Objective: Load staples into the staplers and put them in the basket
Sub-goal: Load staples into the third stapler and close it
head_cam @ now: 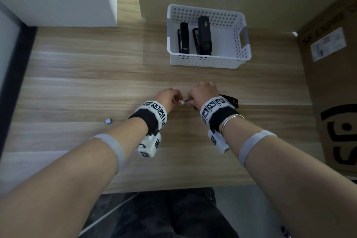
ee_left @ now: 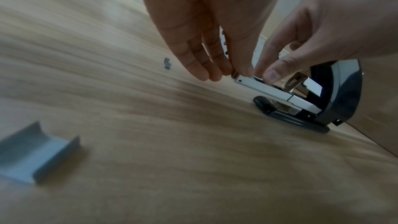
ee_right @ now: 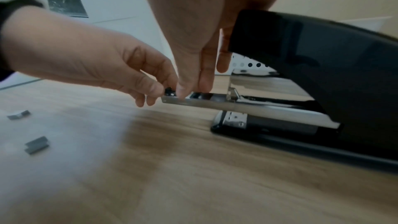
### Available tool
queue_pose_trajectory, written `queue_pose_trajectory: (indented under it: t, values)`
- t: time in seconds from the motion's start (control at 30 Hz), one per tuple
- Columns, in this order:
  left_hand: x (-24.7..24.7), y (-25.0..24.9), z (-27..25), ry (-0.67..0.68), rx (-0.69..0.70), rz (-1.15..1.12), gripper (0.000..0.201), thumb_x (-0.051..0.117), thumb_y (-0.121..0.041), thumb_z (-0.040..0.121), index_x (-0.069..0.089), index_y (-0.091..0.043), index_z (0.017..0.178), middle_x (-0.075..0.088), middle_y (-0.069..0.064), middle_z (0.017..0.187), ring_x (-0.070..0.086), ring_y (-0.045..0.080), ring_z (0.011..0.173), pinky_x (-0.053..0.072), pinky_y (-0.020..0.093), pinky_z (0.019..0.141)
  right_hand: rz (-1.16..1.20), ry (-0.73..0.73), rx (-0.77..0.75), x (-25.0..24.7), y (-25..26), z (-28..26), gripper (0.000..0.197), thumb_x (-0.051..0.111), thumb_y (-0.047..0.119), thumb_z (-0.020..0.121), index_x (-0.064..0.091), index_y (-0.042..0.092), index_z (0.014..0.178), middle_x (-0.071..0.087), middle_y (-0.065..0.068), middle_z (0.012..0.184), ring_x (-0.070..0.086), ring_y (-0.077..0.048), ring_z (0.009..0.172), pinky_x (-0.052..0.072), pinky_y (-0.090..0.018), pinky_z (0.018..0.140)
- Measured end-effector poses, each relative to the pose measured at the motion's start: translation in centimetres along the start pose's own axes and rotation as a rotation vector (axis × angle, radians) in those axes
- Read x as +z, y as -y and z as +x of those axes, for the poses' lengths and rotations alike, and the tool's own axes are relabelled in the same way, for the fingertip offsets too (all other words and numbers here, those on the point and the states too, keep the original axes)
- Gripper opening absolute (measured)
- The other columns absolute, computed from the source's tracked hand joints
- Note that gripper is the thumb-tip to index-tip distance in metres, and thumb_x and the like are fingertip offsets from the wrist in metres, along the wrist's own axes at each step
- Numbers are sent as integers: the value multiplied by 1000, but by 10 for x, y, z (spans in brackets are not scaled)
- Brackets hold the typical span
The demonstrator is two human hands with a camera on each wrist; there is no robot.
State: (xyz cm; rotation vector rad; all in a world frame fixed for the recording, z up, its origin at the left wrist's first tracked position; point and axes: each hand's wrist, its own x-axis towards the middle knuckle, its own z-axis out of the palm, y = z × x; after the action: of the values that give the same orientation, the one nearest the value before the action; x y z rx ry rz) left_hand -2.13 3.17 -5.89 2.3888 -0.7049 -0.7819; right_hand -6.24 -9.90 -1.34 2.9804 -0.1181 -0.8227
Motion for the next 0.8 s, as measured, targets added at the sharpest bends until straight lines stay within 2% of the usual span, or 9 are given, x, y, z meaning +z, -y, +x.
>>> queue_pose_trajectory:
  t: [0.07, 0.13, 0.2, 0.3, 0.47, 0.57, 0.67, 0.8]
  values:
    - [-2, 1, 0, 4, 9, 0, 26, 66, -13, 82, 64, -7, 107, 65, 14, 107, 62, 30, 90, 47, 29, 81, 10, 17, 22, -1, 0, 3, 23, 54, 39, 93, 71, 29, 105, 66, 0, 113, 46, -20, 121, 28, -40, 102]
    - [-7, 5, -1, -5, 11, 1, 27, 65, -7, 79, 64, -7, 106, 61, 11, 97, 56, 25, 79, 47, 31, 81, 9, 29, 39, -1, 2, 6, 25, 54, 39, 93, 71, 27, 107, 65, -1, 116, 46, -20, 122, 27, -40, 102]
    - [-14, 10, 0, -17, -4, 38, 31, 61, 2, 75, 62, -7, 105, 53, 8, 89, 51, 24, 78, 46, 32, 78, 10, 50, 53, -1, 2, 6, 27, 55, 40, 93, 70, 26, 109, 64, -1, 118, 44, -21, 124, 27, -41, 104]
    - [-26, 23, -1, -23, -53, 109, 33, 60, 4, 72, 58, -7, 104, 59, 17, 99, 55, 31, 88, 45, 34, 78, 0, 55, 95, 1, -3, 4, 23, 57, 35, 92, 69, 25, 108, 64, 0, 117, 45, -22, 123, 27, -41, 103]
    - [-31, 44, -4, -11, -146, 159, 42, 74, -10, 71, 56, -12, 109, 57, 14, 114, 57, 31, 101, 46, 33, 86, -4, 84, 172, 0, -9, 1, 18, 62, 24, 88, 69, 27, 104, 64, 2, 112, 44, -21, 121, 26, -44, 101]
    - [-26, 48, -4, -36, -160, 147, 44, 73, -9, 72, 56, -12, 112, 56, 16, 116, 58, 32, 103, 46, 35, 90, 11, 71, 165, -2, -8, 2, 21, 61, 19, 88, 70, 27, 105, 65, 2, 111, 44, -22, 121, 26, -44, 101]
    - [-23, 48, -3, -70, -145, 124, 38, 70, -8, 75, 57, -10, 111, 60, 16, 113, 60, 31, 102, 47, 33, 90, 45, 65, 164, -2, -6, 4, 21, 61, 18, 88, 71, 26, 103, 66, 1, 111, 45, -22, 122, 25, -45, 103]
    - [-20, 49, -1, -68, -141, 130, 29, 67, -10, 79, 60, -7, 107, 62, 17, 111, 61, 31, 101, 48, 34, 88, 92, 60, 175, 0, -6, 5, 16, 60, 25, 90, 73, 26, 99, 66, 1, 109, 48, -22, 119, 24, -44, 104]
